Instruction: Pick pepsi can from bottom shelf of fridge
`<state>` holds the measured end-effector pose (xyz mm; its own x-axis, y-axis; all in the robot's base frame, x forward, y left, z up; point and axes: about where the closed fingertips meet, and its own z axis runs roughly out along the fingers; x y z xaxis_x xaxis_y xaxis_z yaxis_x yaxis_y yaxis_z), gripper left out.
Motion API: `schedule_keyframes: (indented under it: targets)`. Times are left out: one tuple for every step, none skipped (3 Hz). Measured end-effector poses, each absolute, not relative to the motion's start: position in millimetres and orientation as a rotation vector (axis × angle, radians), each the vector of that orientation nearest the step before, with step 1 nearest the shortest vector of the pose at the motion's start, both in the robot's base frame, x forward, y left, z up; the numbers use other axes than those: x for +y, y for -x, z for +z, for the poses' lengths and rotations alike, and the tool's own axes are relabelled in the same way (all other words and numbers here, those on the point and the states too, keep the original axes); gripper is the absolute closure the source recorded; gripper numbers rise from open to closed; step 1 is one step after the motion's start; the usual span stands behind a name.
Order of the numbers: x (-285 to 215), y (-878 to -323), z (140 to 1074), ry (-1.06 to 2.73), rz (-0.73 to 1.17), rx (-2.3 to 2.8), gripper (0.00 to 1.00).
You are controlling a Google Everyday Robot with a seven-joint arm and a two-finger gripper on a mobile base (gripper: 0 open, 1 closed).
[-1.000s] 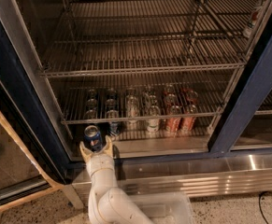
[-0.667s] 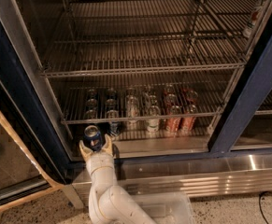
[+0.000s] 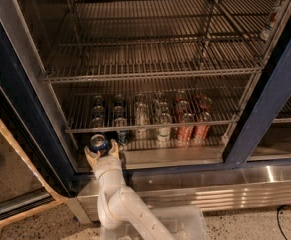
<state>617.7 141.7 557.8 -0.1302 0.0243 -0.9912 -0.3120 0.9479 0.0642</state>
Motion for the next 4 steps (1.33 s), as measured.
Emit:
schedule_keyframes:
  targets:
    - [142.8, -622.8, 558.0, 0.229, 0.296, 1.681, 0.34]
    - [144.9, -627.7, 558.5, 0.24, 0.301, 1.682, 0.34]
    - [146.8, -629.5, 557.9, 0.243, 0.31, 1.685, 0.53]
    - [146.8, -629.5, 557.9, 0.243, 0.31, 1.685, 0.76]
